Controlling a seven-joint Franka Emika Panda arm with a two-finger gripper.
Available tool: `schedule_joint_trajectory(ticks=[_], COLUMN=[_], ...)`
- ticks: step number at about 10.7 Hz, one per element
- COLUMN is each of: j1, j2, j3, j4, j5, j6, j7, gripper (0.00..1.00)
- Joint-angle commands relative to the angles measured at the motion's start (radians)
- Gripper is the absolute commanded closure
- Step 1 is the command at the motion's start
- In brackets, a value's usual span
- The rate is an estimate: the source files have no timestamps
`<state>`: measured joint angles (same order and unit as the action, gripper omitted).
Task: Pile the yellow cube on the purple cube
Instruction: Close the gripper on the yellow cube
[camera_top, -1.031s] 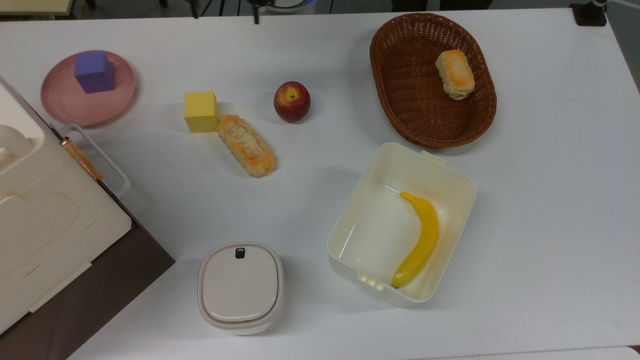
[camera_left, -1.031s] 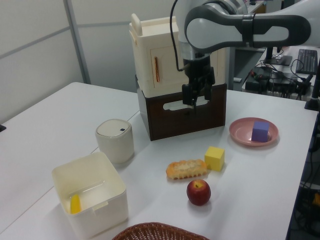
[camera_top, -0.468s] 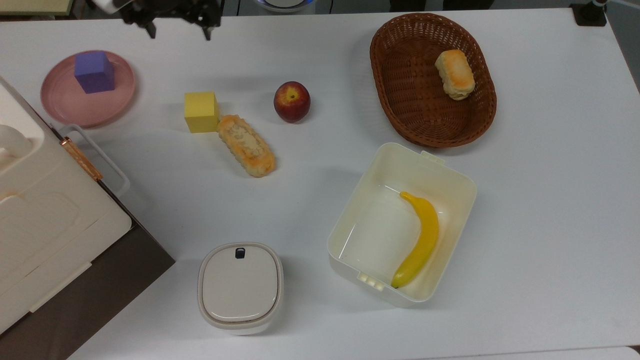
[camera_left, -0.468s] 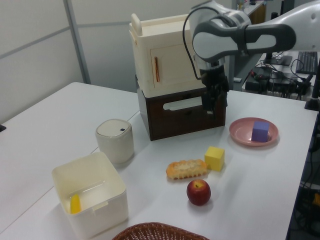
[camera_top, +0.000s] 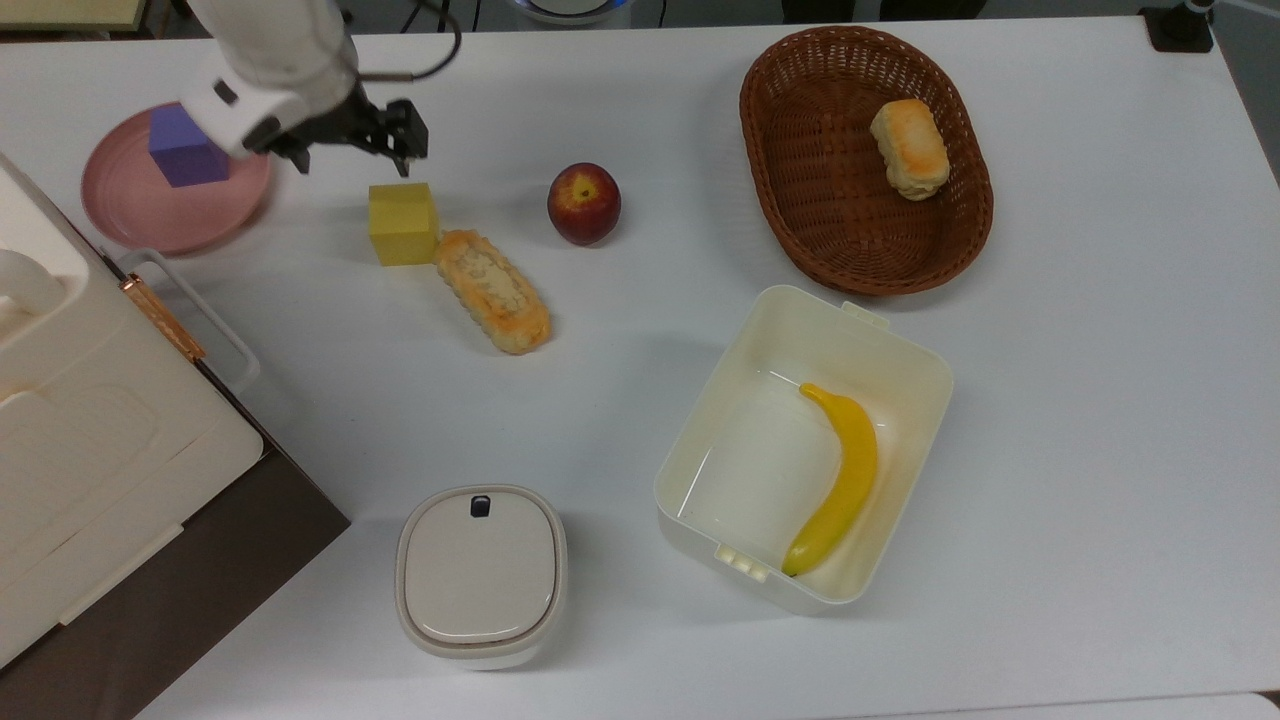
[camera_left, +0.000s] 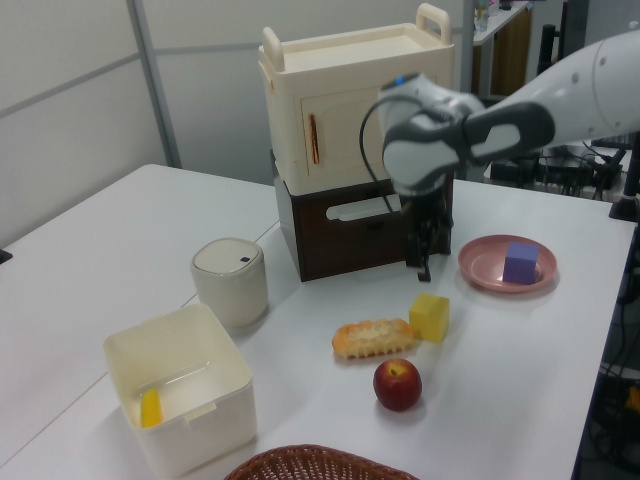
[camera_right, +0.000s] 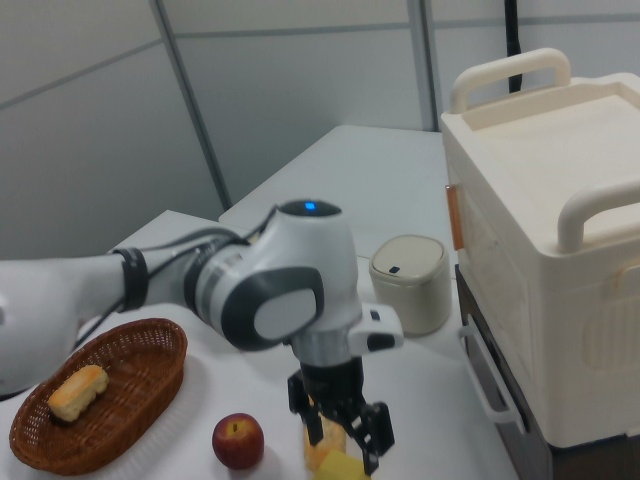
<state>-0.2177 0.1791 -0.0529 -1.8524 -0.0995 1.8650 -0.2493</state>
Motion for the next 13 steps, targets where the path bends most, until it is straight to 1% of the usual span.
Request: schedule_joint_trajectory(ticks=[1,3,5,6,7,8,10,12,13], j1=[0.015,0.017,0.029,0.032,0.032,0.032,0.031,0.029,0.026], j2=[0.037,0.088,0.120,0.128,0.129,0.129,0.114,0.094,0.080], j3=[0.001,0.007,0.007,0.007,0.007,0.007,0.007,0.007,0.007], j4=[-0.044,-0.045,-0.045,-0.047,-0.056,-0.056,-0.051,-0.038,-0.022], j5=[-0.035,-0.065,-0.068,-0.068,-0.068,-0.068,-0.066,-0.066,-0.068], j6=[0.045,0.046,0.048,0.075,0.103,0.112,0.097,0.057,0.011], j7=[-0.016,-0.016,-0.016,-0.015,-0.015,-0.013,-0.010,-0.015,-0.027], gripper=[0.00,0.00,0.00,0.01,0.15,0.19,0.00,0.00,0.00])
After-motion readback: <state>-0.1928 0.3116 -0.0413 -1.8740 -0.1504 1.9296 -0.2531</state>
